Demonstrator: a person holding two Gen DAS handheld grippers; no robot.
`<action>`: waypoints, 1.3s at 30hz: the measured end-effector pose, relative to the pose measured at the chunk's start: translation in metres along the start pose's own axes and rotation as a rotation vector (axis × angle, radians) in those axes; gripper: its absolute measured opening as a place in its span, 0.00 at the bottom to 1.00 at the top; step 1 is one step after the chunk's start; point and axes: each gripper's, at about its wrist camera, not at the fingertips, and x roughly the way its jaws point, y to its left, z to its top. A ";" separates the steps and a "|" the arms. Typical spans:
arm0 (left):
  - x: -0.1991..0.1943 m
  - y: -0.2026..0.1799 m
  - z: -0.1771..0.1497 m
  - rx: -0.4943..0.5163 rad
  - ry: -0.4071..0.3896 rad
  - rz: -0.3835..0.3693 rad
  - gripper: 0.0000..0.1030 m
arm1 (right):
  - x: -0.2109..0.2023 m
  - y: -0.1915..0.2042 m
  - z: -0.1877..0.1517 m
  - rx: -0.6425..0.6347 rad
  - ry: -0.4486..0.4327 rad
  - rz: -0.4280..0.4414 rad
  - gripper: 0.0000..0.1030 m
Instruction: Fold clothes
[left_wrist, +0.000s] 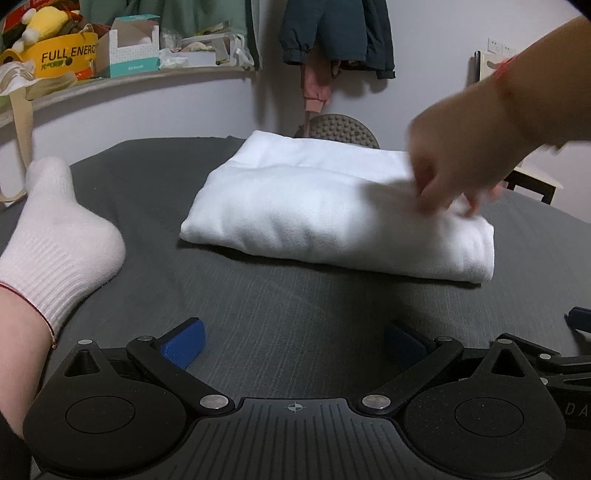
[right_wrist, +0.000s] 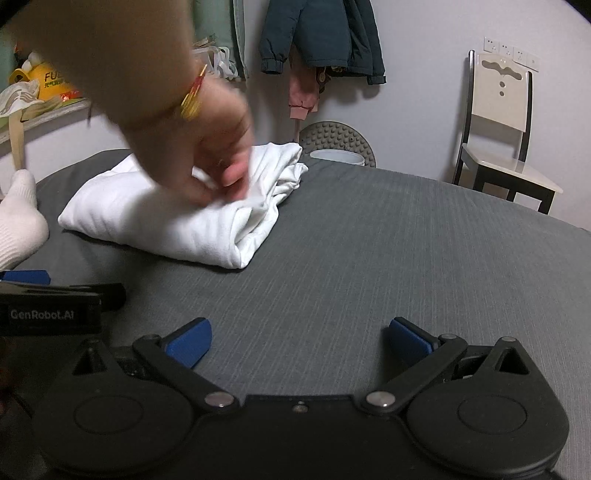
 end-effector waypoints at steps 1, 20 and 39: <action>0.000 -0.001 0.000 0.004 0.000 0.005 1.00 | 0.000 0.000 0.000 0.000 0.000 0.000 1.00; 0.000 0.001 0.000 -0.004 -0.001 0.002 1.00 | 0.001 -0.001 0.000 -0.001 0.001 0.000 1.00; -0.001 0.000 0.001 -0.002 0.000 0.007 1.00 | 0.000 0.000 0.002 -0.001 0.004 0.000 1.00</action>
